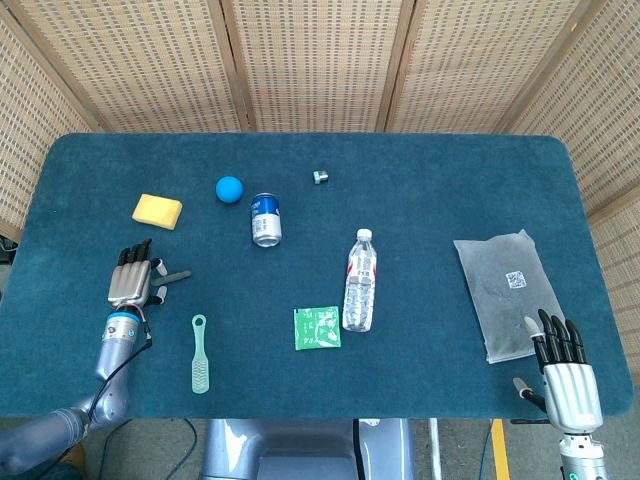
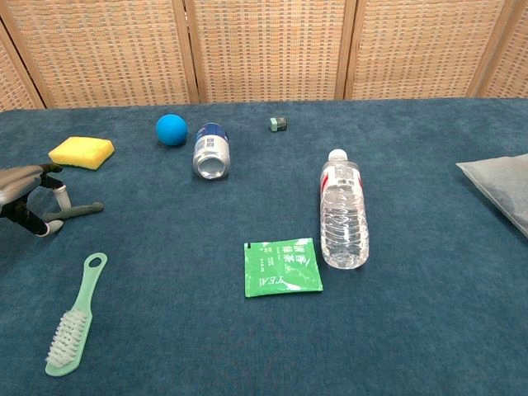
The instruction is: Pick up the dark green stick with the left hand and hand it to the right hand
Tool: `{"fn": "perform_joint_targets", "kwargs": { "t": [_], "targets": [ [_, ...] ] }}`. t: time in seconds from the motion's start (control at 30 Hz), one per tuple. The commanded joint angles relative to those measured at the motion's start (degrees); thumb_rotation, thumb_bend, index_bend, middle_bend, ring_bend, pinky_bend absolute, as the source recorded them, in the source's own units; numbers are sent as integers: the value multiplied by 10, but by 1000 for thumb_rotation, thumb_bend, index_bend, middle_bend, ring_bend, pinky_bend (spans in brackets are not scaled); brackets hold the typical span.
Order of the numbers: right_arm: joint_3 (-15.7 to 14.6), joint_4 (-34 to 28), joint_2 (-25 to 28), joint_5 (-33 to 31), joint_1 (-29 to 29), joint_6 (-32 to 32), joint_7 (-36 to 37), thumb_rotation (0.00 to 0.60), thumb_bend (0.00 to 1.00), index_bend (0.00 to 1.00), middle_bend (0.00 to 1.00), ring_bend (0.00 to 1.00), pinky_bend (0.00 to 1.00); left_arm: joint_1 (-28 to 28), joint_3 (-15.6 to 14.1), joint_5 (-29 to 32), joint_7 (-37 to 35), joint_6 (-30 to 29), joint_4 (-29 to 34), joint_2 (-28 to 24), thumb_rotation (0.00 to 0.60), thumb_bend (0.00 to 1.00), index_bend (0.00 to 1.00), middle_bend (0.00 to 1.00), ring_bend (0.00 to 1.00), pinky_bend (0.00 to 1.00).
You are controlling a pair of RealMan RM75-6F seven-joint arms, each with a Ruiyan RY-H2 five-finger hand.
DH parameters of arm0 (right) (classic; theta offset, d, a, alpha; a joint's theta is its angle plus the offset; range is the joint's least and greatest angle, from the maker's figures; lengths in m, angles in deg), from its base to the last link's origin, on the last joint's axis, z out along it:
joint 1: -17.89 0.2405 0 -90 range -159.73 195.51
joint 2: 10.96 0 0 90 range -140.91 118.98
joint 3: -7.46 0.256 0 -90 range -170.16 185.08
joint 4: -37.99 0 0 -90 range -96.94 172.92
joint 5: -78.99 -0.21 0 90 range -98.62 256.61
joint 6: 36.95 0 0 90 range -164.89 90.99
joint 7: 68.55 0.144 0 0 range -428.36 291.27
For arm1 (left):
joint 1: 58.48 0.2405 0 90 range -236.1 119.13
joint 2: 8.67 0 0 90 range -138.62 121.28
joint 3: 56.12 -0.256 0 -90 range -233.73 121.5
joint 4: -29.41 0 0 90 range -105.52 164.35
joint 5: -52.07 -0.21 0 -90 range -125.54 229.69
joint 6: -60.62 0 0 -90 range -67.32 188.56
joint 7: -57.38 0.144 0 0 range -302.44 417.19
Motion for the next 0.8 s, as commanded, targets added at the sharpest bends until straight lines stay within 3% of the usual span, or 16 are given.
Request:
{"fn": "perform_joint_targets", "kwargs": {
  "t": [0.03, 0.63, 0.8],
  "targets": [
    [0, 0, 0, 0, 0, 0, 1, 600, 0, 0, 0, 0, 0, 0, 0, -1, -6, 0, -2, 1, 600, 402, 466, 0, 0, 0],
    [-2, 0, 2, 0, 1, -1, 8, 600, 0, 0, 0, 0, 0, -1, -3, -8, -10, -9, -4, 4, 600, 405, 503, 0, 0, 0],
    [-2, 0, 2, 0, 1, -2, 12, 600, 0, 0, 0, 0, 0, -1, -3, -5, -6, -10, -7, 7, 600, 453, 562, 0, 0, 0]
  ]
}}
